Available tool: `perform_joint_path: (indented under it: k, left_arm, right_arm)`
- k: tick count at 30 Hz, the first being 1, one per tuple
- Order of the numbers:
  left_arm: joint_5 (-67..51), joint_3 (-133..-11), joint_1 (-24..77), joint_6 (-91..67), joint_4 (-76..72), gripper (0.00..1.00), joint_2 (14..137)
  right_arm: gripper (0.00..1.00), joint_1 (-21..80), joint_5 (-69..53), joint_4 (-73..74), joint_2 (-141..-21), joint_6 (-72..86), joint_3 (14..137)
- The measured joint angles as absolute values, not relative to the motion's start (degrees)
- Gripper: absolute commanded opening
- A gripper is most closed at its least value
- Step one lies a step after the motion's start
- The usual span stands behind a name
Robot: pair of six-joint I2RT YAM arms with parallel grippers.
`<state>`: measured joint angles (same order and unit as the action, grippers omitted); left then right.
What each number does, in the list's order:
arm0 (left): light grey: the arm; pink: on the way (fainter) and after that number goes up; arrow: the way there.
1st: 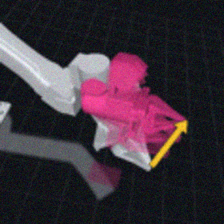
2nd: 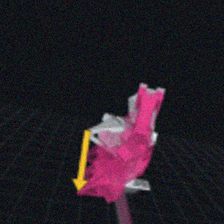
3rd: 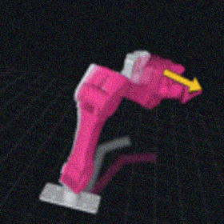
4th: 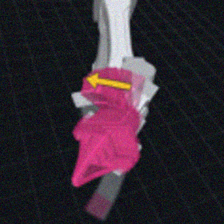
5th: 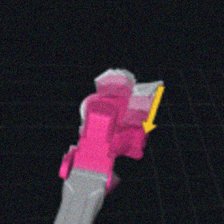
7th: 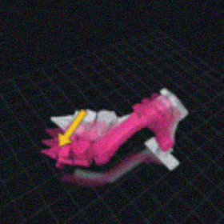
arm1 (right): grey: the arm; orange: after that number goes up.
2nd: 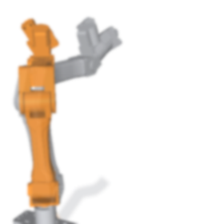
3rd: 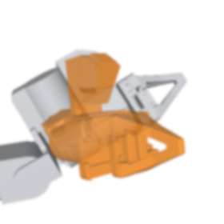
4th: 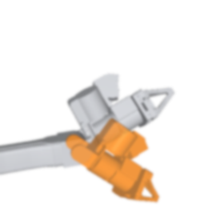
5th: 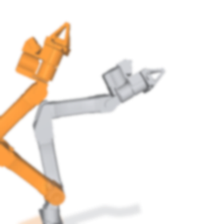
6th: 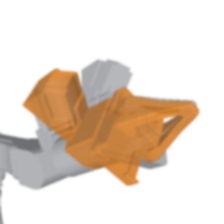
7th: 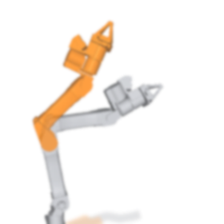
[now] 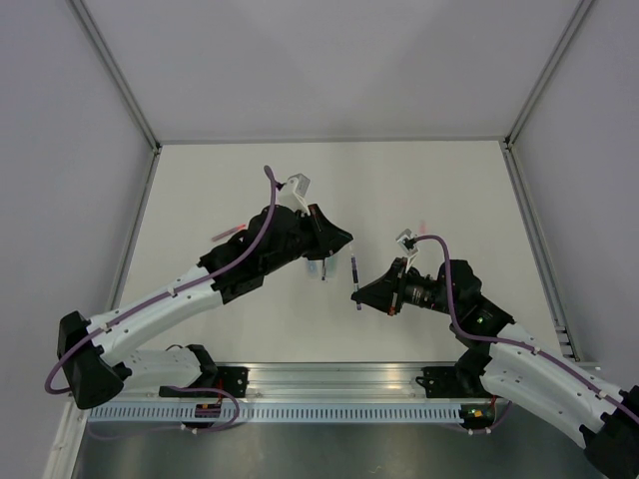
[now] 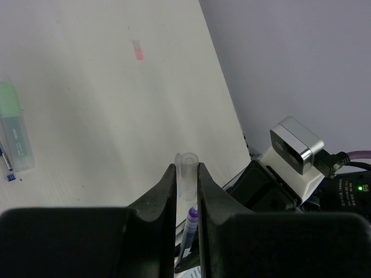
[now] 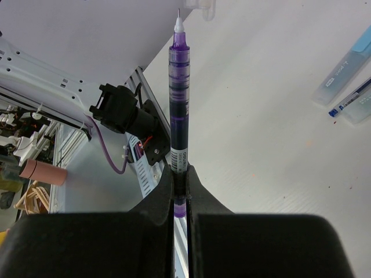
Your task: Insert the pens into the pen caps
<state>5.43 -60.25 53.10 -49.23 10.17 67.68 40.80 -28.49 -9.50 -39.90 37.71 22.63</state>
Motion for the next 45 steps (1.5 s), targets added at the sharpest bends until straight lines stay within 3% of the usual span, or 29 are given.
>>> perform_joint_path:
  k: [26, 45]
  left_arm:
    - [0.2, -56.6, 53.0, -50.0, 6.6, 0.02, 66.6]
    - [3.0, -60.4, 53.0, -49.6, 8.2, 0.02, 65.8]
  right_arm:
    - [0.00, 41.0, -28.4, -8.1, -41.0, 37.5, 23.3]
    - [0.00, 41.0, -28.4, -7.7, -39.3, 37.5, 23.6]
